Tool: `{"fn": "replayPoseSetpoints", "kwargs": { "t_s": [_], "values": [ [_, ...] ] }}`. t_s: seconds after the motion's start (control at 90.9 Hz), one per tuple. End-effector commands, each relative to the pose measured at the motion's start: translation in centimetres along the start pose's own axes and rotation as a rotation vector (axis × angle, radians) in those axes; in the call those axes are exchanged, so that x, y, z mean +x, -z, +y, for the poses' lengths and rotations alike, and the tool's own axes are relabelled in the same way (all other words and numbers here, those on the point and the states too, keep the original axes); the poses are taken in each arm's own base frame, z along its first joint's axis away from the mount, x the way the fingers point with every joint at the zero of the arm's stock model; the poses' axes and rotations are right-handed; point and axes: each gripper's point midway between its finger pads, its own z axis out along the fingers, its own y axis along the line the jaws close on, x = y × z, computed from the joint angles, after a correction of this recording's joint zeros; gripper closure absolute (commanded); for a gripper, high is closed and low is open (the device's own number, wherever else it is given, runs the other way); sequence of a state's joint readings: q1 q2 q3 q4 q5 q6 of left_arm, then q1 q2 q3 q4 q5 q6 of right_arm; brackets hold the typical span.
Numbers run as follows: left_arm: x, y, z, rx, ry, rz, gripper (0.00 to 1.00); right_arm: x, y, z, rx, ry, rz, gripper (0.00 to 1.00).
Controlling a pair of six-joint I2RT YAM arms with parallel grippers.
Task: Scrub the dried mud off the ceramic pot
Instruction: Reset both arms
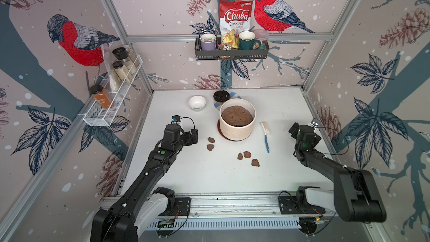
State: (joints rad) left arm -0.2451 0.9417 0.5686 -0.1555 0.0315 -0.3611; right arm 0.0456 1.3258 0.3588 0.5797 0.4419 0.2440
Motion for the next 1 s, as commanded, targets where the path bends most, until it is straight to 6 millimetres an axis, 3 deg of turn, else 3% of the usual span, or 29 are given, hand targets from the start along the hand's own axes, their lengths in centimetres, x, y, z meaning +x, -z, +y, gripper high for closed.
{"fn": "replayPoseSetpoints", "kwargs": {
  "t_s": [0.0,0.099,0.187,0.33,0.484,0.671,0.792,0.891,0.99],
  "values": [
    [-0.7,0.0,0.8,-0.041,0.008,-0.045,0.04,-2.9,-0.1,4.3,-0.200,0.091,-0.113,0.00],
    [-0.7,-0.1,1.1,-0.056,0.000,-0.053,0.04,-1.1,-1.4,5.4,-0.231,0.124,-0.082,0.00],
    [-0.6,-0.1,1.3,-0.064,-0.009,-0.055,0.04,-0.6,-1.4,5.2,-0.219,0.123,-0.084,0.00],
    [-0.5,-0.4,1.7,-0.078,-0.046,-0.072,0.04,-0.5,-1.5,5.2,-0.219,0.123,-0.092,0.00],
    [-0.3,-0.6,1.8,-0.072,-0.221,-0.128,0.04,-0.5,-1.4,5.1,-0.219,0.122,-0.090,0.00],
    [-1.7,-1.5,2.5,-0.133,-0.252,-0.155,0.02,-0.5,-1.4,5.2,-0.223,0.122,-0.091,0.00],
    [-3.6,-2.3,2.6,-0.178,-0.408,-0.258,0.03,-0.5,-1.4,5.2,-0.223,0.123,-0.091,0.00],
    [-3.9,-3.7,4.1,-0.278,-0.528,-0.289,0.02,-0.5,-1.4,5.2,-0.222,0.122,-0.092,0.00],
    [-4.1,-5.3,6.3,-0.384,-0.516,-0.300,0.03,-0.6,-1.4,5.1,-0.220,0.122,-0.092,0.00]
  ]
}}
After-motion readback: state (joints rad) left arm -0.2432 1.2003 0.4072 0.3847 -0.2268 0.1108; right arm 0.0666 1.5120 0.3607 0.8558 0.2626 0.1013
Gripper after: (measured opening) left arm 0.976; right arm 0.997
